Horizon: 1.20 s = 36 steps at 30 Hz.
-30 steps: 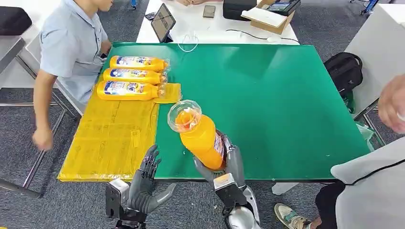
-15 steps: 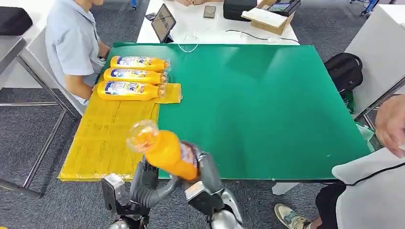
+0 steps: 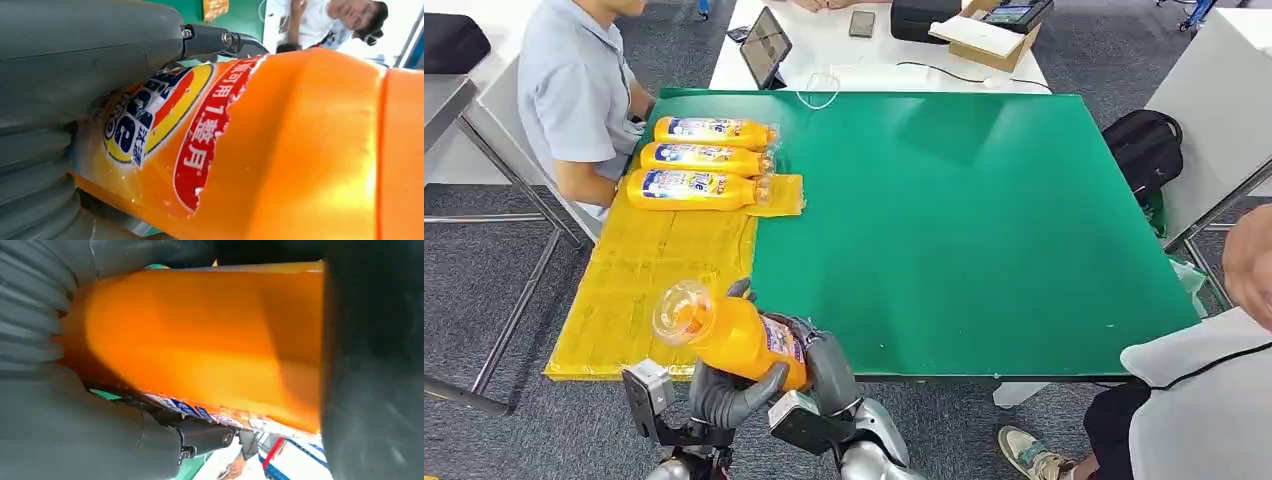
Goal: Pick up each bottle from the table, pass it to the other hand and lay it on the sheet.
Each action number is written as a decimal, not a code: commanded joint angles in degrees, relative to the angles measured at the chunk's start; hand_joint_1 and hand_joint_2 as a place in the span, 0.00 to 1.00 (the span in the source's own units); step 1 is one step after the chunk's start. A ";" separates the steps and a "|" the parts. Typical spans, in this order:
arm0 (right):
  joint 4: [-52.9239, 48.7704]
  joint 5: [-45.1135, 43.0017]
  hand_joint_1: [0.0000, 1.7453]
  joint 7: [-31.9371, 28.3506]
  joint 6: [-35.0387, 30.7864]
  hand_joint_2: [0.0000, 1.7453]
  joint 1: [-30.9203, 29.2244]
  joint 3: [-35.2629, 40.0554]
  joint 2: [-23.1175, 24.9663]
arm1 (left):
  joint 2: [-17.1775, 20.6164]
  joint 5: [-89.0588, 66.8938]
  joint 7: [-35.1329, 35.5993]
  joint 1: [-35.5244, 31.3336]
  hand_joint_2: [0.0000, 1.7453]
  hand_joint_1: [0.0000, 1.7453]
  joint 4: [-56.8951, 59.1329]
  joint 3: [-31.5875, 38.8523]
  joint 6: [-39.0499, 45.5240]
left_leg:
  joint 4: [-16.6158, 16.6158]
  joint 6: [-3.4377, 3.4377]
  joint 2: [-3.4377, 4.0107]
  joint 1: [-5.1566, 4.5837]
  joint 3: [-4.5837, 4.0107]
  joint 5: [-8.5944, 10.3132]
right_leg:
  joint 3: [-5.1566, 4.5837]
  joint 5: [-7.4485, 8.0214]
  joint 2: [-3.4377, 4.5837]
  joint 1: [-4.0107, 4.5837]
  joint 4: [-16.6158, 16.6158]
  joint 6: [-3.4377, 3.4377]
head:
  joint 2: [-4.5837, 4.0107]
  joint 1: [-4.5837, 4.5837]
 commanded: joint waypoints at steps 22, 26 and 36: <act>3.20 -2.96 0.00 -0.82 1.57 0.00 -2.15 3.22 -0.71 | -1.42 11.68 5.83 -4.66 1.00 1.00 3.81 2.36 -9.77 | 0.02 -0.05 -0.06 0.05 0.02 -0.02 | 0.08 -0.03 -0.10 0.06 -0.01 -0.07 | 0.00 0.00; 0.36 -3.96 0.00 -3.86 -2.44 0.00 0.42 1.52 -1.30 | -2.46 12.90 5.28 -5.25 1.00 1.00 3.10 7.75 -4.63 | 0.08 -0.10 -0.05 0.11 0.06 -0.07 | 0.15 -0.07 -0.12 0.13 0.02 -0.14 | 0.00 -0.02; -14.60 -4.62 0.00 -4.18 -11.29 0.00 6.26 2.57 -5.65 | -3.62 18.37 5.45 -5.47 1.00 1.00 1.34 16.12 -0.45 | 0.04 -0.07 -0.07 0.08 0.03 -0.04 | 0.12 -0.04 -0.12 0.09 0.00 -0.10 | 0.00 0.00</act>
